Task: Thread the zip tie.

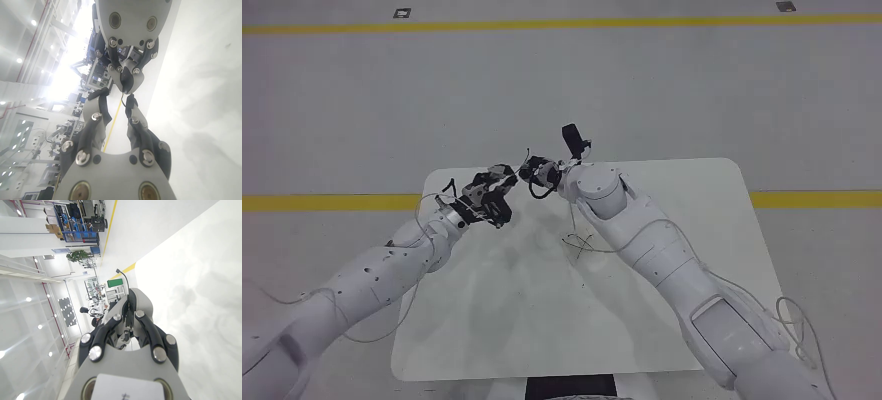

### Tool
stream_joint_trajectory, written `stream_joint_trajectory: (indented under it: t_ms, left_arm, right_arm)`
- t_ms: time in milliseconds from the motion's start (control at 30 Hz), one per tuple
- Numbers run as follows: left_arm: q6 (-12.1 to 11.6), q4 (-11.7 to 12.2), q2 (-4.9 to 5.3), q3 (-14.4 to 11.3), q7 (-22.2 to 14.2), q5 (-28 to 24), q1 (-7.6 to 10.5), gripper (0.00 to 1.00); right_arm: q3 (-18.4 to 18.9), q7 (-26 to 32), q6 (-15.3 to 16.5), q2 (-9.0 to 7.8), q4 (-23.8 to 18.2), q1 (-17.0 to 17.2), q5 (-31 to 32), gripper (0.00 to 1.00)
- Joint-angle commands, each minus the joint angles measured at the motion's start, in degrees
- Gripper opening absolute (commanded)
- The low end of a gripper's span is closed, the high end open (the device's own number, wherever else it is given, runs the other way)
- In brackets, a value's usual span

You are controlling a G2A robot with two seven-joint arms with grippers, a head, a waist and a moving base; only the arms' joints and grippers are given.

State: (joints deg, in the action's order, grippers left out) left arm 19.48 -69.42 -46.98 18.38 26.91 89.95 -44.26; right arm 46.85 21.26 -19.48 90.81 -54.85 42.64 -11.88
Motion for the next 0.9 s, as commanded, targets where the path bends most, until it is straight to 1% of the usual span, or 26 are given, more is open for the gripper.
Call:
stream_joint_trajectory:
  t_ms: [0, 33, 333, 367, 400, 433, 533, 600, 733, 767, 800, 867]
  left_arm:
    - [0.0, 0.03, -0.01, -0.11, -0.05, 0.0, 0.03, 0.08]
    - [0.0, 0.06, -0.01, -0.16, -0.09, 0.0, 0.04, 0.0]
    - [0.0, 0.16, -0.05, -0.32, -0.31, 0.0, 0.12, 0.0]
    - [0.0, 0.16, -0.04, -0.24, -0.28, 0.0, 0.09, 0.0]
    - [0.0, 0.14, -0.03, -0.15, -0.24, 0.0, 0.06, 0.0]
    - [0.0, 0.09, -0.01, 0.0, -0.18, 0.0, -0.02, 0.0]
    - [0.0, -0.26, 0.07, 0.64, -0.12, 0.0, -0.41, 0.0]
    - [0.0, -0.93, 0.15, 1.69, 0.06, 0.0, -1.32, 0.0]
    - [0.0, -3.04, 0.29, 5.1, 1.65, 0.0, -4.52, 0.0]
    - [0.0, -3.8, 0.32, 6.44, 2.36, -0.28, -5.81, 0.0]
    - [0.0, -4.58, 0.32, 7.52, 3.31, -2.02, -6.88, 0.0]
    - [-0.16, -5.02, 0.45, 8.86, 5.54, -4.42, -8.37, 0.0]
  right_arm:
    - [0.05, 0.02, 0.0, -0.02, -0.13, 0.09, 0.01, 0.0]
    - [0.08, 0.02, 0.0, -0.03, -0.2, 0.14, 0.02, 0.0]
    - [0.28, 0.49, 0.0, -0.11, -0.62, 0.36, 0.05, 0.0]
    - [0.3, 0.59, 0.0, -0.12, -0.64, 0.36, 0.06, 0.15]
    - [0.35, 0.64, 0.0, -0.13, -0.71, 0.38, 0.03, 0.54]
    - [0.43, 0.64, 0.0, -0.16, -0.77, 0.43, 0.01, 1.0]
    - [0.79, 0.46, 0.0, -0.3, -1.08, 0.62, 0.15, 1.0]
    - [1.36, 0.11, 0.0, -0.53, -1.56, 0.97, 0.45, 1.0]
    - [3.19, -0.47, 0.0, -1.46, -3.56, 2.44, 2.24, 1.0]
    - [3.9, -0.44, 0.0, -1.85, -4.66, 3.13, 3.08, 1.0]
    - [4.47, -0.63, 0.02, -2.2, -5.62, 3.64, 4.23, 1.0]
    - [5.85, -1.21, 0.99, -2.97, -7.59, 5.15, 6.49, 1.0]
